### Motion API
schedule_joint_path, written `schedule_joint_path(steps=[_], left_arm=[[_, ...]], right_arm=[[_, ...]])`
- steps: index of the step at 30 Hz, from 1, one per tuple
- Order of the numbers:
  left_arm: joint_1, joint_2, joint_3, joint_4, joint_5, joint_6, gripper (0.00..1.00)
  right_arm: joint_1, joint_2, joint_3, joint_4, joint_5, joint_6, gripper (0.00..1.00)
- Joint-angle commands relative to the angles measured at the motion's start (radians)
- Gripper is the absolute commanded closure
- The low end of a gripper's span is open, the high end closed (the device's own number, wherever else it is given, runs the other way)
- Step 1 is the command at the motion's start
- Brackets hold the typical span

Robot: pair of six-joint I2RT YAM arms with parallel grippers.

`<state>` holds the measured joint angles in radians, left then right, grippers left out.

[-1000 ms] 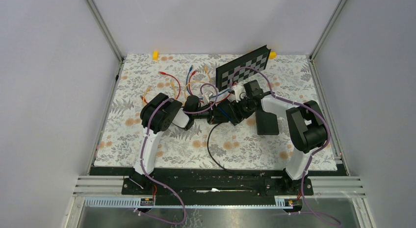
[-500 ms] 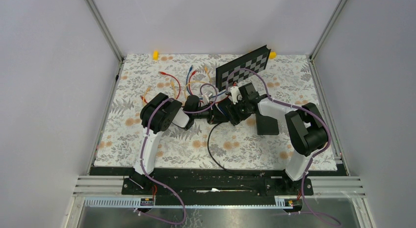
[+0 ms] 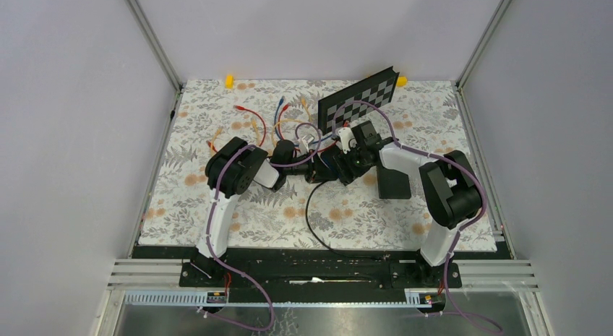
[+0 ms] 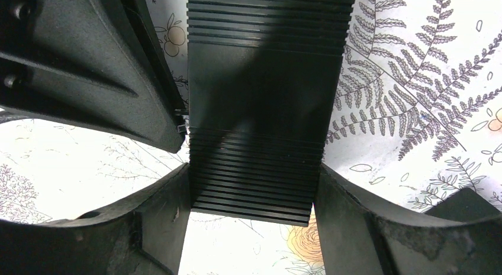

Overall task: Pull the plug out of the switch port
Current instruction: Pull the connector from the switch port.

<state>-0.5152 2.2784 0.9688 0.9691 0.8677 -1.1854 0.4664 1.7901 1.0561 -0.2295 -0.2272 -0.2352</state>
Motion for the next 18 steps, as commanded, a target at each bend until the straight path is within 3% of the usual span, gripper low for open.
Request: schedule_joint_path(steps=[1,18], left_arm=[[0.009,0.009,-0.02,-0.136,-0.06,0.131,1.0],[-0.005,-0.001,-0.05,-0.075,-0.067,0.044,1.0]], right_arm=[[-0.005,0.05,0.031,-0.08,-0.018,-0.043,0.66],[-0.005,0.073,0.038,-0.07,0.075,0.03,0.67]])
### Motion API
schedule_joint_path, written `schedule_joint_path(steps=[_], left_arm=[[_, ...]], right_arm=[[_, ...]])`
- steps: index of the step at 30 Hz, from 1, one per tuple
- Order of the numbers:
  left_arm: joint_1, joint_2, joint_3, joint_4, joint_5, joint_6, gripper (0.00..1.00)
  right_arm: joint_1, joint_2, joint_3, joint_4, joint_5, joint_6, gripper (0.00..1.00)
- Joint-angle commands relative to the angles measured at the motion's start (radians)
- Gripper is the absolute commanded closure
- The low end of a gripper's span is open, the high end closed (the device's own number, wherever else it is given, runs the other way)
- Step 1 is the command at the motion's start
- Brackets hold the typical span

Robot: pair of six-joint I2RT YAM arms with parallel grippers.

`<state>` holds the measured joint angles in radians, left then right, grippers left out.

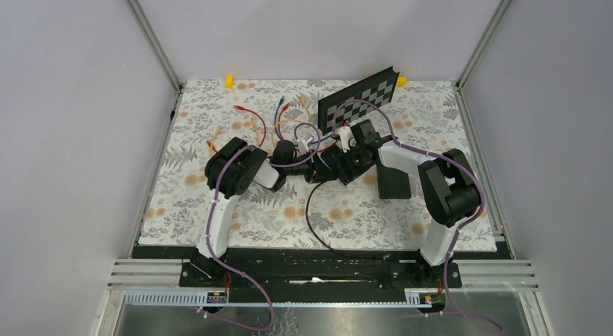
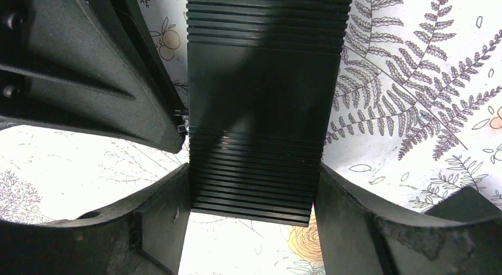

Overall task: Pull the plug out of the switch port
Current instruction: Pull the connector from the switch port.

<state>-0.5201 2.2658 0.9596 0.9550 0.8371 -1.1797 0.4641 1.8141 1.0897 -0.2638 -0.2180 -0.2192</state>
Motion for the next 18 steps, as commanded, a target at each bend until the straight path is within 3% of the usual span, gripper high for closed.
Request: schedule_joint_path(steps=[1,9,18], left_arm=[[0.001,0.009,-0.036,-0.077,-0.035,0.052,1.0],[0.016,-0.066,0.022,-0.319,-0.064,0.308,1.0],[0.007,-0.055,-0.017,-0.171,-0.052,0.144,1.0]], right_arm=[[-0.003,0.046,0.003,-0.036,0.066,0.006,0.67],[-0.014,0.006,0.001,-0.049,0.008,-0.074,0.67],[-0.013,0.04,-0.002,-0.03,0.062,0.006,0.68]])
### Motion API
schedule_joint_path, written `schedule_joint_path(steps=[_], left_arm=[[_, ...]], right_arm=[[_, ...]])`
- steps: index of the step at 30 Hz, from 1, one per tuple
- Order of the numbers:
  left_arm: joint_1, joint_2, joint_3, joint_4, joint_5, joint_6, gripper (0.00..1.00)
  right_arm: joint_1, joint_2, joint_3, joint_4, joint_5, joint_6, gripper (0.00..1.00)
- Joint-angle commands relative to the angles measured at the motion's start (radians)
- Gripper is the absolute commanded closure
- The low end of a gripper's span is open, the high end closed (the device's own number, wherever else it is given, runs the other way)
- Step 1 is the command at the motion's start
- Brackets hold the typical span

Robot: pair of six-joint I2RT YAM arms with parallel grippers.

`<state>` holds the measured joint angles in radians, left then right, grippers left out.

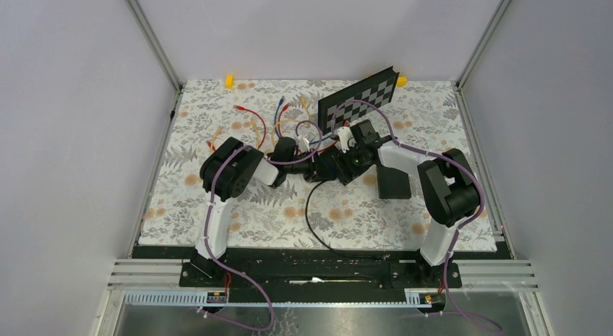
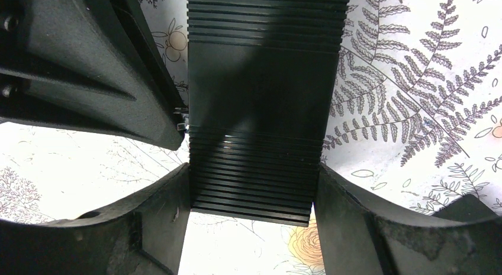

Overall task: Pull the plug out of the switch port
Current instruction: Pull the connector from the switch port.

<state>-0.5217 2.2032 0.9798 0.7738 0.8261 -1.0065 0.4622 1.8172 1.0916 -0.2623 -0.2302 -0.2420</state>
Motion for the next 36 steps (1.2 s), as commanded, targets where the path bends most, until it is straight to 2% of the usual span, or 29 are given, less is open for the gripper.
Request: schedule_joint_path(steps=[1,8,12,17,19,21,26,29,36], left_arm=[[0.005,0.012,-0.04,0.015,-0.039,-0.037,1.0],[-0.03,0.044,-0.069,0.097,-0.039,-0.122,1.0],[-0.034,0.031,-0.087,0.122,-0.034,-0.138,1.0],[-0.018,-0.018,-0.072,0.021,-0.043,-0.015,1.0],[-0.003,-0.043,-0.048,-0.088,-0.067,0.076,1.0],[0.009,-0.049,-0.04,-0.108,-0.079,0.096,1.0],[-0.002,-0.017,-0.053,-0.018,-0.063,-0.005,1.0],[-0.031,0.006,-0.085,0.103,-0.05,-0.111,1.0],[-0.062,0.042,-0.089,0.198,-0.024,-0.211,1.0]], right_arm=[[-0.011,0.037,-0.005,-0.028,0.085,0.035,0.68],[-0.014,0.026,-0.006,-0.025,0.118,0.048,0.69],[-0.021,0.019,-0.006,-0.025,0.083,0.032,0.69],[-0.027,-0.004,-0.01,-0.035,0.021,-0.033,0.69],[-0.027,-0.011,-0.011,-0.039,0.013,-0.044,0.69],[-0.027,-0.013,-0.009,-0.038,0.013,-0.041,0.69],[-0.028,-0.007,-0.015,-0.022,0.02,0.017,0.69],[-0.027,-0.004,-0.025,-0.004,0.057,0.05,0.71],[-0.027,-0.017,-0.036,0.01,0.092,0.065,0.71]])
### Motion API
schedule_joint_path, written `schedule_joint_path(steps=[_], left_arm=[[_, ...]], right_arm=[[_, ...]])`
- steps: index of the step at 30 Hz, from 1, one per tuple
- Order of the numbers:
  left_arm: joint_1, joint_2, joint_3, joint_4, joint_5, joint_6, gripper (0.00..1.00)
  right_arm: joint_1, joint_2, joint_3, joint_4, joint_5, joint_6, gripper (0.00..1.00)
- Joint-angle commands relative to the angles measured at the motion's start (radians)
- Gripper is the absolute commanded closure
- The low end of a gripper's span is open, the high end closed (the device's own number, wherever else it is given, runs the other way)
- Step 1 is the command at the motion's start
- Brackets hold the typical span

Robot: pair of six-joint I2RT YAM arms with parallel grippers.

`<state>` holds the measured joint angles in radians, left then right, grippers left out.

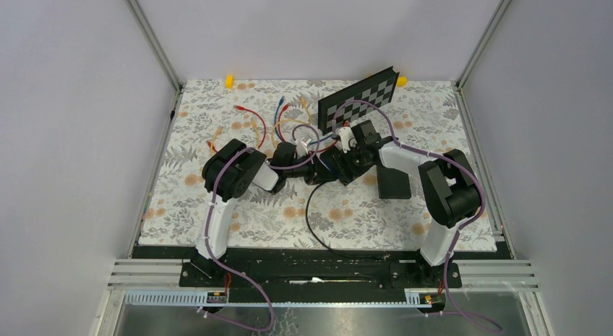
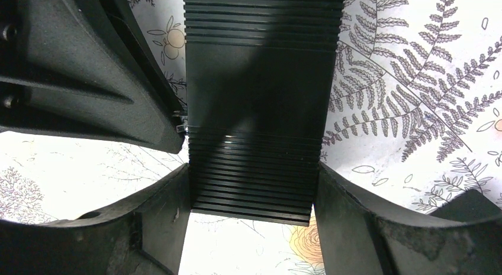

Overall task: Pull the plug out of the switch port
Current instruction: Pull the connector from the switch port.

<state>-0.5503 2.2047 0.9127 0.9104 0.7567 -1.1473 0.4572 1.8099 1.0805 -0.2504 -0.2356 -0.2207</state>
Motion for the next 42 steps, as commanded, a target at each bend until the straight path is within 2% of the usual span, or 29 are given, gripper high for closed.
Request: schedule_joint_path(steps=[1,5,8,13,19,22,27,33,42], left_arm=[[-0.034,0.043,-0.019,0.058,0.05,-0.071,1.0],[-0.022,0.019,-0.017,0.001,0.053,-0.009,1.0],[-0.001,-0.006,0.016,-0.148,0.048,0.12,1.0],[0.033,-0.055,0.023,-0.241,0.014,0.24,1.0],[0.018,-0.003,0.007,-0.112,0.036,0.082,1.0],[-0.005,0.032,-0.02,0.017,0.046,-0.038,1.0],[-0.038,0.049,-0.045,0.123,0.05,-0.137,1.0],[-0.032,0.028,-0.053,0.087,0.055,-0.104,1.0],[0.04,-0.016,-0.011,-0.093,0.053,0.061,1.0]], right_arm=[[-0.022,-0.011,-0.024,-0.003,0.095,0.036,0.71],[-0.022,-0.021,-0.022,-0.009,0.072,-0.021,0.69],[-0.023,-0.028,-0.022,-0.014,0.056,-0.054,0.69],[-0.022,-0.041,-0.028,-0.008,0.05,-0.061,0.7],[-0.022,-0.026,-0.025,0.002,0.091,0.019,0.71],[-0.021,-0.023,-0.036,0.014,0.126,0.047,0.72],[-0.022,-0.031,-0.054,0.036,0.171,0.071,0.72],[-0.022,-0.043,-0.061,0.049,0.173,0.032,0.72],[-0.022,-0.106,-0.09,0.078,0.127,-0.062,0.72]])
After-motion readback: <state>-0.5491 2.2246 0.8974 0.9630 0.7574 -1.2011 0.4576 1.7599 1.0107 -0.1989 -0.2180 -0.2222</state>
